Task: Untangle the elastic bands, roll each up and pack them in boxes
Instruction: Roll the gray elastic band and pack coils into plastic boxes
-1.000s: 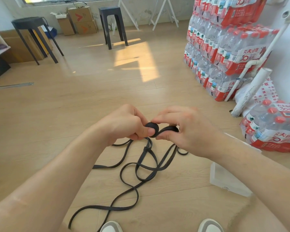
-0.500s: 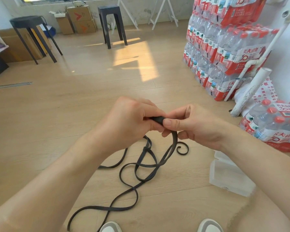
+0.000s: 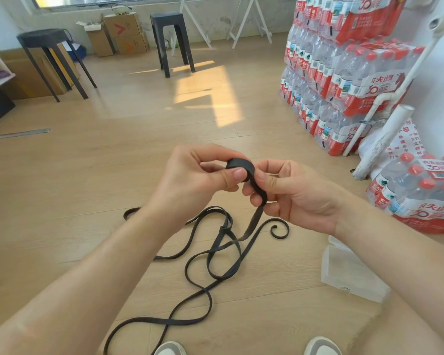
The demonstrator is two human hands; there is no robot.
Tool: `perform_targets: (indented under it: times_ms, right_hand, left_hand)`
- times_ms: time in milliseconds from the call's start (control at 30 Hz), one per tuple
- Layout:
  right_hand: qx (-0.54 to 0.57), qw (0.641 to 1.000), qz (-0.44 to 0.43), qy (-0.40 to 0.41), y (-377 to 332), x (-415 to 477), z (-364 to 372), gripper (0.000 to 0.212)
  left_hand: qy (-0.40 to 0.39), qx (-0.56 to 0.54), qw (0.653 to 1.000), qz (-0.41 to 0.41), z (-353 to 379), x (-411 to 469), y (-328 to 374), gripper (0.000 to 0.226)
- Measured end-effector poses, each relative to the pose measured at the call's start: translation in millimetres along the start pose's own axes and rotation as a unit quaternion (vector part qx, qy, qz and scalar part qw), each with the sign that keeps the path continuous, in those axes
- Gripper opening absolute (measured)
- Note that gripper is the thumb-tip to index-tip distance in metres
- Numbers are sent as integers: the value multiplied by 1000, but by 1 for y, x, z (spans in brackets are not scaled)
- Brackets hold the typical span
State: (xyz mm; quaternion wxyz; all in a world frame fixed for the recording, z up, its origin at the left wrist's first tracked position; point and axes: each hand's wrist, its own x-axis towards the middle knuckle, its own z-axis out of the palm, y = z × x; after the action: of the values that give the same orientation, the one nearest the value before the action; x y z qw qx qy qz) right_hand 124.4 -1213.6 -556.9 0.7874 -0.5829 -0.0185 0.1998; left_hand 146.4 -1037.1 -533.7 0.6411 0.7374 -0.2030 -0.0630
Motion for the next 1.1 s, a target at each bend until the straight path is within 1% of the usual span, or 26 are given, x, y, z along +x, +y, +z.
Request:
perform_targets:
  times_ms: [100, 200, 267, 300, 367, 467, 533, 667, 733, 800, 900, 967, 1033, 1100]
  right_hand:
    - [18, 1000, -2, 5, 3, 0, 1, 20]
    - [33, 999, -1, 18, 5, 1, 1, 22]
    - [43, 998, -13, 44, 5, 1, 2, 21]
    - [28, 997, -28, 64, 6, 1, 3, 20]
    - [-53, 989, -70, 116, 8, 2, 6, 16]
    - [-170, 962, -124, 173, 7, 2, 9, 10]
    - [-200, 953, -141, 180, 6, 2, 10, 11]
    - [-209, 950, -144, 184, 5, 3, 10, 8]
    - [-182, 955, -144, 185, 5, 4, 10, 8]
    - [-154, 962, -139, 175, 4, 4, 11, 14]
    - [-117, 973, -121, 159, 2, 5, 9, 18]
    - [-117, 975, -107, 158, 2, 6, 6, 18]
    - [-153, 972, -98, 150, 2, 5, 3, 18]
    - [-177, 971, -94, 134, -1, 3, -1, 15]
  left_hand:
    - [10, -63, 997, -37, 2, 0, -5, 21]
    - [24, -69, 996, -44, 4, 0, -6, 20]
    - [37, -66, 996, -48, 6, 0, -7, 16]
    - [46, -63, 996, -50, 7, 1, -7, 16]
    - [64, -57, 994, -62, 8, 1, -8, 14]
    - [91, -54, 991, -80, 10, 2, -10, 11]
    - [114, -68, 987, -92, 11, 2, -11, 11]
    - [136, -91, 979, -118, 14, 2, -13, 8]
    - [134, -106, 976, -132, 18, 1, -14, 10]
    - [134, -121, 973, -143, 20, 0, -14, 14]
    - [138, -121, 973, -140, 23, -1, -14, 17]
    - [137, -107, 976, -130, 24, -2, -16, 22]
    - [106, -81, 986, -103, 22, -1, -17, 32]
    - [25, -33, 997, -67, 16, 0, -14, 43]
